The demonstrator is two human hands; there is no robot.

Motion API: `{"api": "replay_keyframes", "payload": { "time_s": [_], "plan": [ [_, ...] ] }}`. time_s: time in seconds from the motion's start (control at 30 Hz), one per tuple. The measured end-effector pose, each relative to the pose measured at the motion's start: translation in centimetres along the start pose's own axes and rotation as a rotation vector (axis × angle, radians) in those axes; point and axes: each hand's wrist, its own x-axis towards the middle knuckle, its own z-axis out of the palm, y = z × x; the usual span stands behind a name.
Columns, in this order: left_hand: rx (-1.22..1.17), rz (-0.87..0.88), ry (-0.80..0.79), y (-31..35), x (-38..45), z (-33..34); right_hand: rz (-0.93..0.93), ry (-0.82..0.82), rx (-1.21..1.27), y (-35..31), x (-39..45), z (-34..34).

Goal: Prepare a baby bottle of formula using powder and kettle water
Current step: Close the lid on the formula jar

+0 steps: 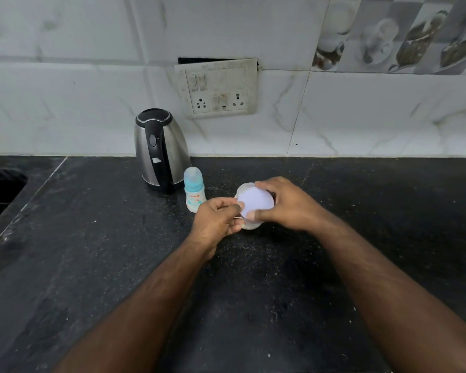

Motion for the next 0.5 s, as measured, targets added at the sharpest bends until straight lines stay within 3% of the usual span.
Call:
{"api": "replay_keyframes", "payload": {
  "time_s": [0.07,0.13,0.2,0.27,0.37,0.5],
  "plan": [
    [0.010,-0.002,-0.017,0.1,0.2,0.3,0.016,-0.079,-0.191,-0.4,0.3,0.7],
    [-0.014,-0.001,-0.028,-0.1,0.6,0.2,0.028,-0.049,-0.261,-0.3,0.9,0.9],
    [0.027,0.045,0.027,-0.6,1.1,-0.5,0.060,0.028,-0.222,0.3,1.5,0.4],
    [0.296,0.105,0.088,-1.6,2.0,-1.2,0.106,0.077,-0.150,1.0,2.2,-0.6],
    [0.713,0.080,0.035,-3.4,3.3,-1.1,0.136,0.033,-0.079,1.6,3.4,-1.2],
    [0.710,0.114,0.049,-5.1,4.7,0.6,0.117,-0.063,0.040,1.5,4.9,0.0]
  ]
}}
